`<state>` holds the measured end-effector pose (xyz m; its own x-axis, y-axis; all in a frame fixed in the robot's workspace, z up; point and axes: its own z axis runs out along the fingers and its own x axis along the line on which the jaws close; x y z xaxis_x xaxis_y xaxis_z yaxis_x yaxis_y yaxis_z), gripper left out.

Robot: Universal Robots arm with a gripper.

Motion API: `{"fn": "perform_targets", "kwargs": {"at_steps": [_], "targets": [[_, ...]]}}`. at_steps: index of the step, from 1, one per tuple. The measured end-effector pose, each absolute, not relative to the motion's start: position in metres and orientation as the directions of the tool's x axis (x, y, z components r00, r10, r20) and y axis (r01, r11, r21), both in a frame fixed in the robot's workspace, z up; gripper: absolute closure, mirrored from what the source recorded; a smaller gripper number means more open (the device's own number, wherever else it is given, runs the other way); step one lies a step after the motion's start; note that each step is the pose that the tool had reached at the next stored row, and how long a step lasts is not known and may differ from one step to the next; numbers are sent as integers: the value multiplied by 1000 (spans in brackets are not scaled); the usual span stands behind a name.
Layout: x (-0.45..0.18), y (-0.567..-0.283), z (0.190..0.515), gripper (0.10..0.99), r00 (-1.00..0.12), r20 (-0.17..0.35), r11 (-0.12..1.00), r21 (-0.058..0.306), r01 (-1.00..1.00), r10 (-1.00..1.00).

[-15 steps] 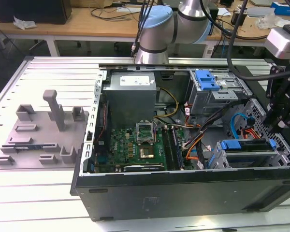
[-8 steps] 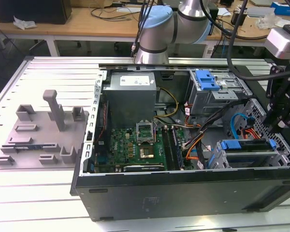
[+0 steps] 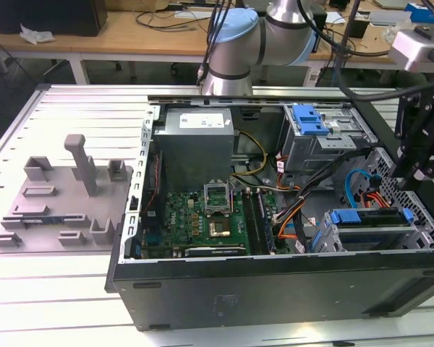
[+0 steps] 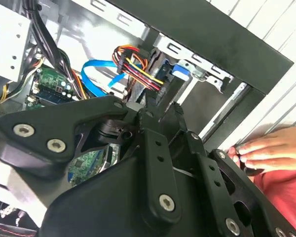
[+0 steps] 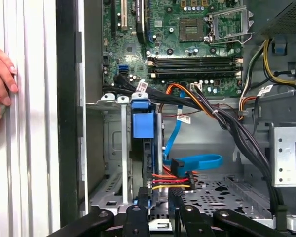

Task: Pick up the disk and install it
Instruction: 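Insert the second disk wire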

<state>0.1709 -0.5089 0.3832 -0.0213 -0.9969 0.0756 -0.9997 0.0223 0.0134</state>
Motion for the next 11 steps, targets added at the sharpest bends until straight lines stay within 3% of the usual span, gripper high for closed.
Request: {"fn": "perform_targets", "kwargs": {"at_steps": [5, 11], "targets": [[173, -490, 383, 784, -21, 88, 22, 13, -1000, -996], [173, -484, 383, 784, -12, 138, 15, 17, -1000, -990]]}}
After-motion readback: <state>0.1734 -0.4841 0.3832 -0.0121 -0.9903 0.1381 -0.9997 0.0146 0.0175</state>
